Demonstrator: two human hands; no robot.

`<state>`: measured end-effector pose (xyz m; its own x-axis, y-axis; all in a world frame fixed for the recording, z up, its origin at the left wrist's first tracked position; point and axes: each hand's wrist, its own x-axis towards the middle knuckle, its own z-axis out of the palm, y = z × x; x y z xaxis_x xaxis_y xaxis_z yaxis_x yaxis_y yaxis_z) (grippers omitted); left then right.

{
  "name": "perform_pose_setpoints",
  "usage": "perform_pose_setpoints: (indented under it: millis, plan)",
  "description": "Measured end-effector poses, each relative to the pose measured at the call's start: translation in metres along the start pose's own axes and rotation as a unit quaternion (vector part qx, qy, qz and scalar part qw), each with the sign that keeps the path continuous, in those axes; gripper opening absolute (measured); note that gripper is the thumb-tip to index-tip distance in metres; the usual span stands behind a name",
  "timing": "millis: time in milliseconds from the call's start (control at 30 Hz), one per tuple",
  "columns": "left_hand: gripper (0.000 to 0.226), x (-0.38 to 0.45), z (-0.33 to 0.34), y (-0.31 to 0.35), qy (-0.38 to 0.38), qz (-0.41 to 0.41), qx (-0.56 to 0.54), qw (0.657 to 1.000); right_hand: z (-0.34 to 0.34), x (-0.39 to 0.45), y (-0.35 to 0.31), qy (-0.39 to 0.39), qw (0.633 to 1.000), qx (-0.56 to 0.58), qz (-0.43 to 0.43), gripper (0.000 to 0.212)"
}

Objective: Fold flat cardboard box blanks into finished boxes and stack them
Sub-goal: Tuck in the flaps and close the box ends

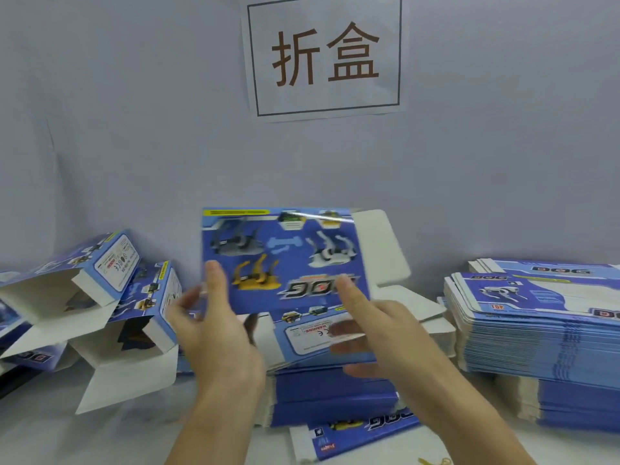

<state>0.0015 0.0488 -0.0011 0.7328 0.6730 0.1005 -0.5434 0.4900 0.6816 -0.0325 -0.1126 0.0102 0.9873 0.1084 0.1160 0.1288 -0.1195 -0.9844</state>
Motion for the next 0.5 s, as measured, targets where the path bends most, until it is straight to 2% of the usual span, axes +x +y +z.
perform_pose_setpoints:
  millis: [33, 100, 167, 233, 267, 300, 367, 433, 500]
  plan:
    - [0.038, -0.005, 0.003, -0.006, -0.047, -0.035, 0.014, 0.998, 0.002, 0.003, 0.002, 0.026, 0.998, 0.063, 0.001, 0.078]
    - [0.058, -0.016, 0.008, -0.014, -0.179, -0.100, 0.041, 0.978, -0.003, 0.011, 0.009, 0.098, 0.973, 0.202, -0.054, 0.083]
    - [0.079, -0.027, 0.008, -0.018, -0.318, -0.147, 0.097, 0.932, -0.017, 0.017, 0.014, 0.158, 0.929, 0.297, -0.151, 0.074]
    - [0.085, -0.032, 0.005, -0.018, -0.410, -0.141, 0.207, 0.877, -0.032, 0.018, 0.017, 0.185, 0.888, 0.352, -0.229, 0.065]
    - [0.084, -0.032, 0.004, -0.017, -0.427, -0.119, 0.253, 0.860, -0.039, 0.017, 0.018, 0.192, 0.878, 0.359, -0.250, 0.063]
    - [0.082, -0.032, 0.004, -0.014, -0.423, -0.087, 0.278, 0.858, -0.044, 0.017, 0.019, 0.198, 0.878, 0.350, -0.259, 0.061]
    - [0.072, -0.023, 0.004, -0.004, -0.368, -0.021, 0.266, 0.891, -0.051, 0.016, 0.020, 0.192, 0.899, 0.293, -0.261, 0.064]
    - [0.069, -0.012, 0.003, 0.007, -0.336, 0.021, 0.215, 0.917, -0.054, 0.015, 0.021, 0.143, 0.933, 0.211, -0.255, 0.076]
    - [0.080, -0.007, 0.001, 0.015, -0.374, 0.027, 0.218, 0.901, -0.051, 0.011, 0.023, 0.064, 0.958, 0.134, -0.247, 0.084]
